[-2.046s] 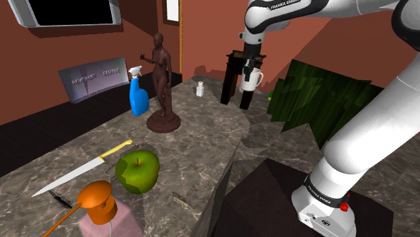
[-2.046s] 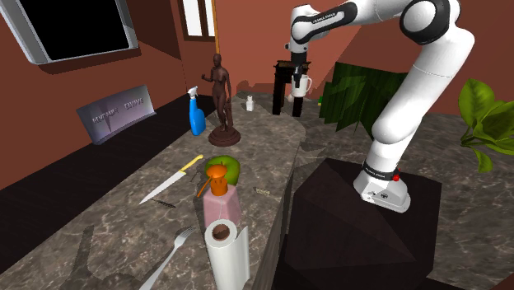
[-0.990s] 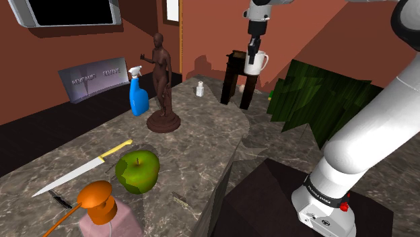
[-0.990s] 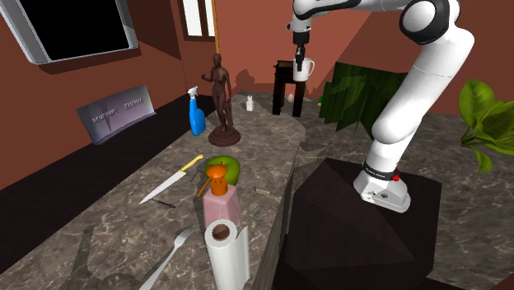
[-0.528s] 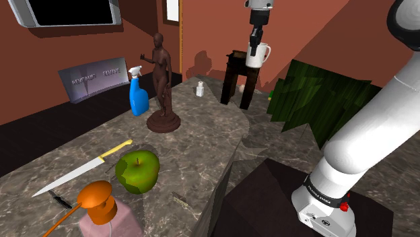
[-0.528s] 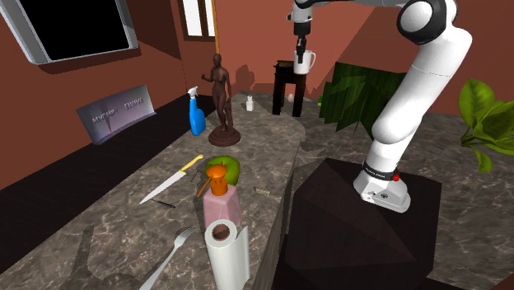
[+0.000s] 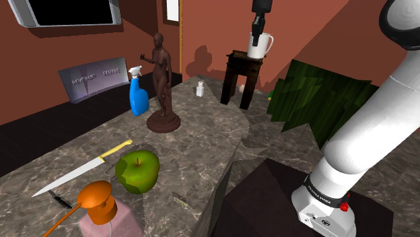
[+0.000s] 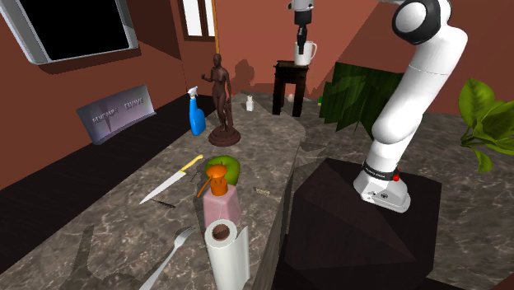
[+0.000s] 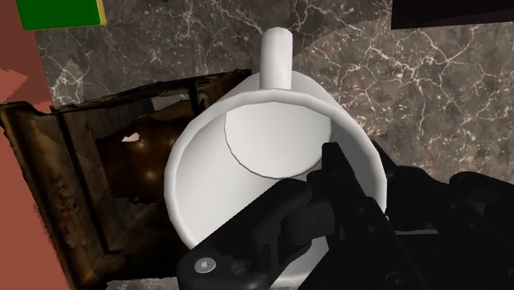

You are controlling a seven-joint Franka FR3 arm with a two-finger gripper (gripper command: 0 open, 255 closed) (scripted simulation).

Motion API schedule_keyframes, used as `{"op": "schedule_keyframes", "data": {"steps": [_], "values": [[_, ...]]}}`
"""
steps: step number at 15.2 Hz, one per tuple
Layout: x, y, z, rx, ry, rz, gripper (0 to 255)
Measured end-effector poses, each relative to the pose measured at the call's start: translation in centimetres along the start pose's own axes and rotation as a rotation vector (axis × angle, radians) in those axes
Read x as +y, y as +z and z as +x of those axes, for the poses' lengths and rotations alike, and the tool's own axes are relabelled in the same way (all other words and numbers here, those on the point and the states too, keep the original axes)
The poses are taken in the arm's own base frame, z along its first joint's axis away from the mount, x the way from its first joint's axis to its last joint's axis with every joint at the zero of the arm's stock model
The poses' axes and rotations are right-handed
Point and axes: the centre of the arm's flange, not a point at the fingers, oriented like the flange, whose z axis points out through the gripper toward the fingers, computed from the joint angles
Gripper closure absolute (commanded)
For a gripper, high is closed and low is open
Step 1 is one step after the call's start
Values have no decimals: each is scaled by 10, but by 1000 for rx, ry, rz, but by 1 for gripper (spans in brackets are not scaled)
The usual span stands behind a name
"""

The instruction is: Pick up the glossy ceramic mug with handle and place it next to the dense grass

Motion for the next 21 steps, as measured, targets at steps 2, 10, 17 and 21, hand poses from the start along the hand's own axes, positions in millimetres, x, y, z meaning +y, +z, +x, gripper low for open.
{"op": "schedule_keyframes", "data": {"steps": [2, 10, 17, 21], "values": [[0, -9, -1, 0, 0, 0, 255], [16, -43, -12, 0, 0, 0, 255], [33, -19, -24, -1, 0, 0, 255], [32, 4, -23, -1, 0, 1, 255]]}}
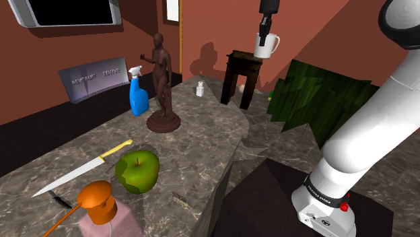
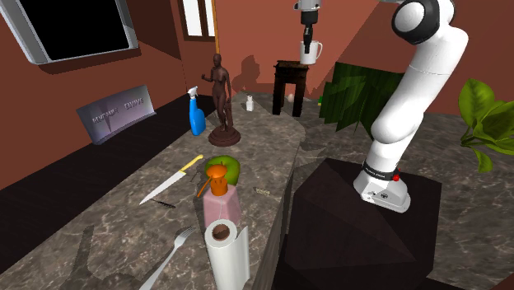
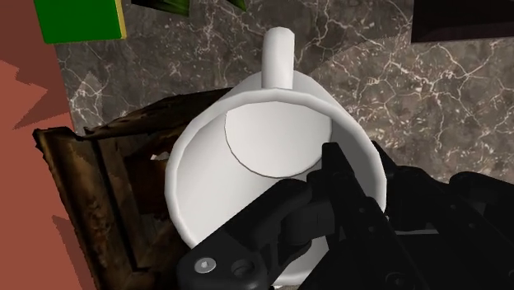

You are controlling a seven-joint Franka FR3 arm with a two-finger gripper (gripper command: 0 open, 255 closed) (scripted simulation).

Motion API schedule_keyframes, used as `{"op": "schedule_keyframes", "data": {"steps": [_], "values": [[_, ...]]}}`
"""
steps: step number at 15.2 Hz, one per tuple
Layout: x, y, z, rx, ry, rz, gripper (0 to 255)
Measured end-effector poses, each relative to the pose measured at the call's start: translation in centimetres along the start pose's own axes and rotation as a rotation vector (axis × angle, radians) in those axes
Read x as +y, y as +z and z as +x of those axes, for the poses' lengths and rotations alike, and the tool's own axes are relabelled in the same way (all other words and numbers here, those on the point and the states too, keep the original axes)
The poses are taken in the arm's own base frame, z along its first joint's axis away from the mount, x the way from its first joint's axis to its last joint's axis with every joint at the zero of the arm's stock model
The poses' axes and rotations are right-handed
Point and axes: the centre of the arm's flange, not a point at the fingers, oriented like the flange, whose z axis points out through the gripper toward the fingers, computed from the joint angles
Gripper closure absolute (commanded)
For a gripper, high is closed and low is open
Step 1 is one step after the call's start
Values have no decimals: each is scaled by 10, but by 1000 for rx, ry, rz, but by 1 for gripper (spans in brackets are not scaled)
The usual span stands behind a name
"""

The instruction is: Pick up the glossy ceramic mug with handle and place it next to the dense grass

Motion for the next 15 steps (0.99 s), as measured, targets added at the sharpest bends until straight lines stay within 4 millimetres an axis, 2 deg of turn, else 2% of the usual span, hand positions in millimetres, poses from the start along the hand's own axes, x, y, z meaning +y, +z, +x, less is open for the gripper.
{"op": "schedule_keyframes", "data": {"steps": [10, 15], "values": [[-5, 46, 3, 12, -3, -7, 255], [-13, 61, 2, 35, -9, -21, 255]]}}
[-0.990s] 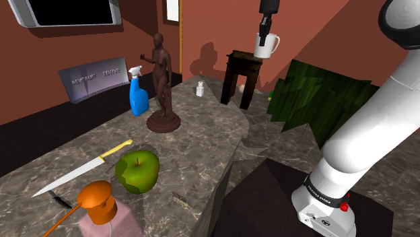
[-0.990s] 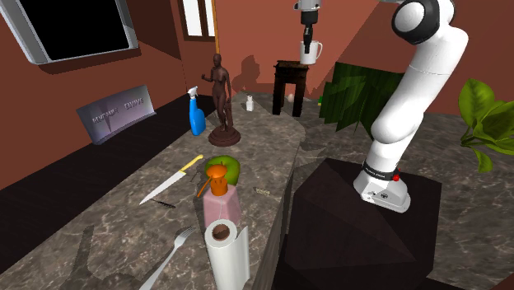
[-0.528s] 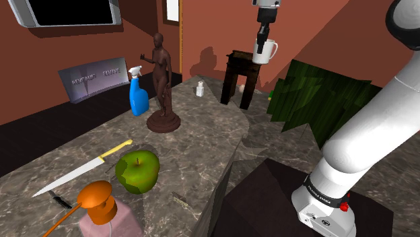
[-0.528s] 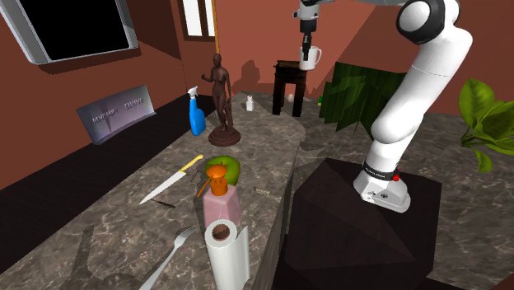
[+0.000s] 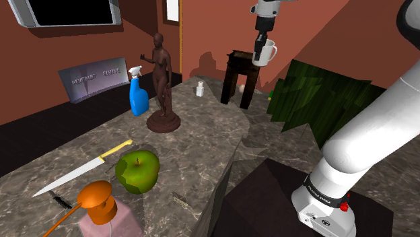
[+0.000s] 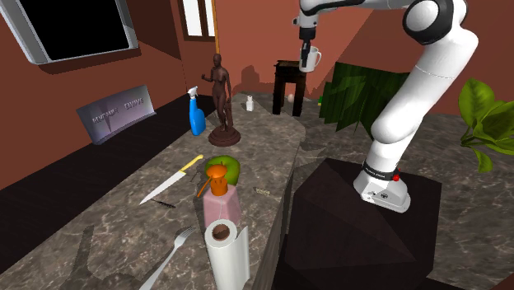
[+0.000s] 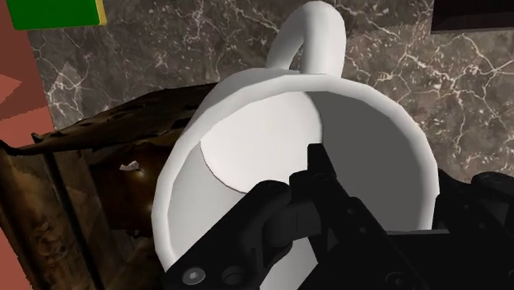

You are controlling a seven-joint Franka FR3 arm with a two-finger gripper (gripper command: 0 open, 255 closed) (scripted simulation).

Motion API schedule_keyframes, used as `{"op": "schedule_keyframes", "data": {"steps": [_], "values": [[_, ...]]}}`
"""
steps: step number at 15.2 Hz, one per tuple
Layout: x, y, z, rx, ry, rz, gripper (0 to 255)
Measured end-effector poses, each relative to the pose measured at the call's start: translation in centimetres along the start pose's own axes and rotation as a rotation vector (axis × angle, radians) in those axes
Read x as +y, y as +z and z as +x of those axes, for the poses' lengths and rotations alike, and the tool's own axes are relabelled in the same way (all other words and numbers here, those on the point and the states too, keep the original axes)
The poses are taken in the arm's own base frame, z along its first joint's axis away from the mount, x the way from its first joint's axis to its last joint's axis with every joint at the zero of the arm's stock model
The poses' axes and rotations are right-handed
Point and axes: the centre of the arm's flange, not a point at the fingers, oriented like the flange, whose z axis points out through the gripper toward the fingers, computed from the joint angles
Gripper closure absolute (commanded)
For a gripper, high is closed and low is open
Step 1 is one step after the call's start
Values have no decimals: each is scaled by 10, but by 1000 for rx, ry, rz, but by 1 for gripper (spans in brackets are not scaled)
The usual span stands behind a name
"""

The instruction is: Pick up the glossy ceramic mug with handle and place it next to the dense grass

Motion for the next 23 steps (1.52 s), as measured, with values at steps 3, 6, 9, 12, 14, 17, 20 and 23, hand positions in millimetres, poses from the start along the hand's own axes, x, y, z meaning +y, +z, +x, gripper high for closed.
{"op": "schedule_keyframes", "data": {"steps": [3, 6, 9, 12, 14, 17, 20, 23], "values": [[-2, 2, -5, 25, 0, -17, 255], [-8, 7, -9, 39, 0, -26, 255], [-8, 8, -14, 58, 8, -39, 255], [-14, 14, -18, 87, 10, -59, 255], [-11, 17, -21, 94, 12, -63, 255], [-14, 23, -24, 120, 15, -79, 255], [-19, 26, -24, 132, 21, -93, 0], [-20, 19, -34, 132, 50, -107, 0]]}}
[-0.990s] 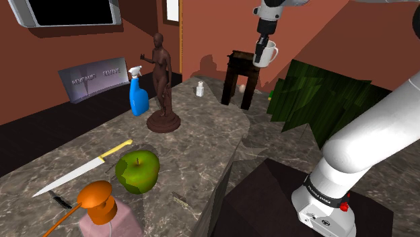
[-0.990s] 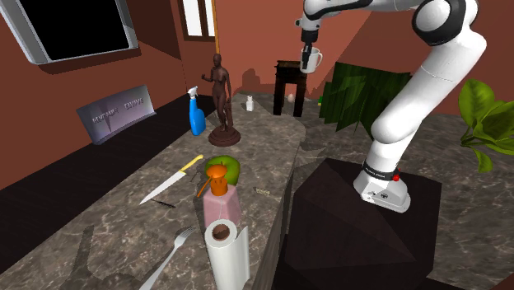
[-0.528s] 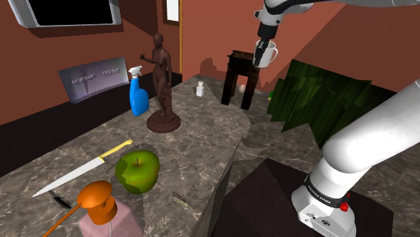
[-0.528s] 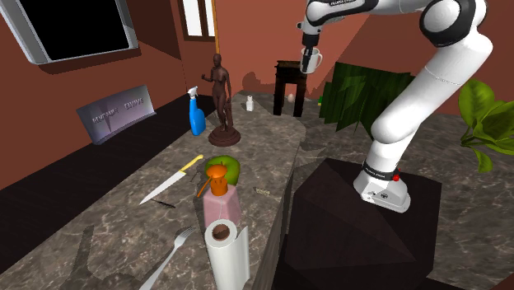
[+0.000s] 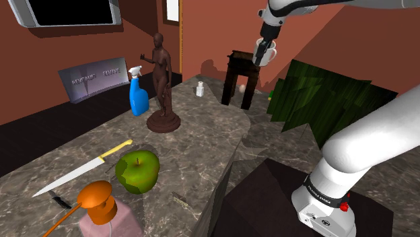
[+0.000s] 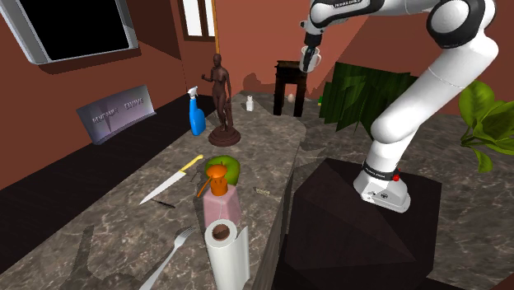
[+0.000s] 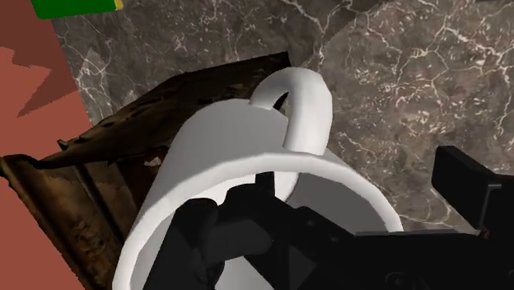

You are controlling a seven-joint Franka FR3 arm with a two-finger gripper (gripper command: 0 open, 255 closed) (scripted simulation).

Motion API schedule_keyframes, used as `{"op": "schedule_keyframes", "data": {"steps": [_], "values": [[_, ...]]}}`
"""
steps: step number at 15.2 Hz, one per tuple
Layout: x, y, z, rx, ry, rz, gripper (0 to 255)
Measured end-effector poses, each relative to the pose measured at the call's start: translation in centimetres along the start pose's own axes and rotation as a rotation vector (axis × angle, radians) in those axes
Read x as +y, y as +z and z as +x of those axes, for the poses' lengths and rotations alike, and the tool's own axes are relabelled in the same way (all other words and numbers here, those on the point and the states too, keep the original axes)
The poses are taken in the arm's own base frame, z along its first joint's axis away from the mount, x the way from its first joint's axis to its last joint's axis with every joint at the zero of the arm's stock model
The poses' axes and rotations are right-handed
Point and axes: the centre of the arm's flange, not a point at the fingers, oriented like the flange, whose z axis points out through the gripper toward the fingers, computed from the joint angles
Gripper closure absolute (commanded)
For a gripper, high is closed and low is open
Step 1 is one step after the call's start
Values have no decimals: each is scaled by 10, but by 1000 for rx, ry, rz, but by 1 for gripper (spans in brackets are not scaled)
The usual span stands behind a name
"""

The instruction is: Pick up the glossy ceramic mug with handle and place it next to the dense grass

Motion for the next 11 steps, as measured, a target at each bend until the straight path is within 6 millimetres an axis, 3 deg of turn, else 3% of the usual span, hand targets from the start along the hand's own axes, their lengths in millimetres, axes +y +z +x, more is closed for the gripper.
{"op": "schedule_keyframes", "data": {"steps": [7, 11], "values": [[-5, -70, -52, 25, 165, -122, 0], [-4, -61, -56, 27, 185, -136, 0]]}}
